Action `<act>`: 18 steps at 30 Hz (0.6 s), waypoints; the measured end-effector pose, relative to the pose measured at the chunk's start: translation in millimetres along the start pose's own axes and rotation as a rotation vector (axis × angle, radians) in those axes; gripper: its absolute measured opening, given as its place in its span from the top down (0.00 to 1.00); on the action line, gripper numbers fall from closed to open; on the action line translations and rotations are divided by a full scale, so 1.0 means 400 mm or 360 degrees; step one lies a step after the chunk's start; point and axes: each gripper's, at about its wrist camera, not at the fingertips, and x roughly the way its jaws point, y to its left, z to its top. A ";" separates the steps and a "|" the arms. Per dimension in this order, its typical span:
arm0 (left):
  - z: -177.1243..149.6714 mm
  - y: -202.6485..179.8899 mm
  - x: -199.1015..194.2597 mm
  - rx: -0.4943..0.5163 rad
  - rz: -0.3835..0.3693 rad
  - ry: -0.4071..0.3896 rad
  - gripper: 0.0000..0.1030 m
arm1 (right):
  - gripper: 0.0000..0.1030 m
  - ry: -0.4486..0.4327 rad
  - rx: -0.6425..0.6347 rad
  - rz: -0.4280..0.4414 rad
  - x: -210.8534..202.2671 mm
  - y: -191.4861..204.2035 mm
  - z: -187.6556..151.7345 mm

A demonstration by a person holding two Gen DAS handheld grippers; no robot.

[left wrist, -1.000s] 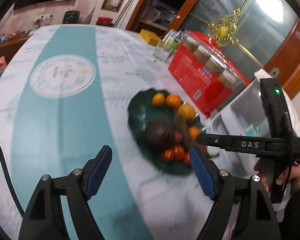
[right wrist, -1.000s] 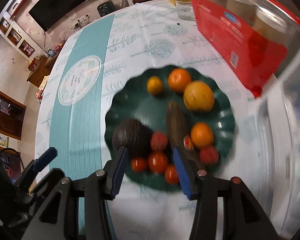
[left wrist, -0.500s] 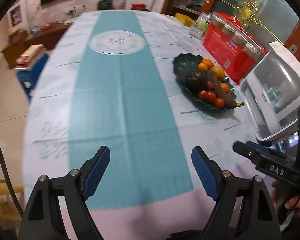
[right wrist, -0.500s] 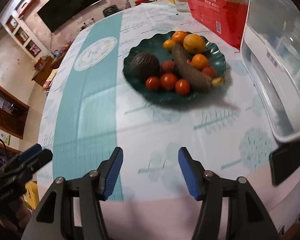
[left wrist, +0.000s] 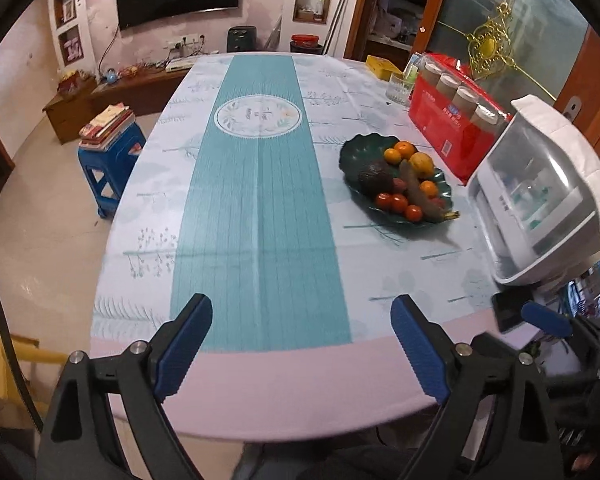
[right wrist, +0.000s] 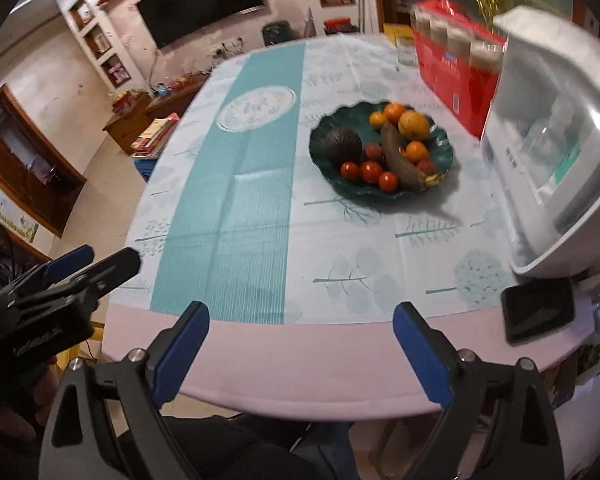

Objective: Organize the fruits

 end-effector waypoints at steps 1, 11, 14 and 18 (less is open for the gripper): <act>-0.008 -0.011 -0.011 -0.0009 0.0004 -0.0004 0.12 | 0.08 -0.0007 -0.0020 -0.0007 -0.014 0.001 -0.006; -0.089 -0.104 -0.081 -0.0022 0.0161 -0.0156 0.11 | 0.08 -0.0023 -0.0068 0.0077 -0.099 -0.012 -0.088; -0.092 -0.107 -0.085 -0.0045 0.0210 -0.0182 0.04 | 0.08 -0.0113 -0.0074 0.0064 -0.114 -0.020 -0.089; -0.085 -0.105 -0.085 -0.0089 0.0261 -0.0202 0.01 | 0.01 -0.0156 -0.0091 0.0034 -0.114 -0.026 -0.081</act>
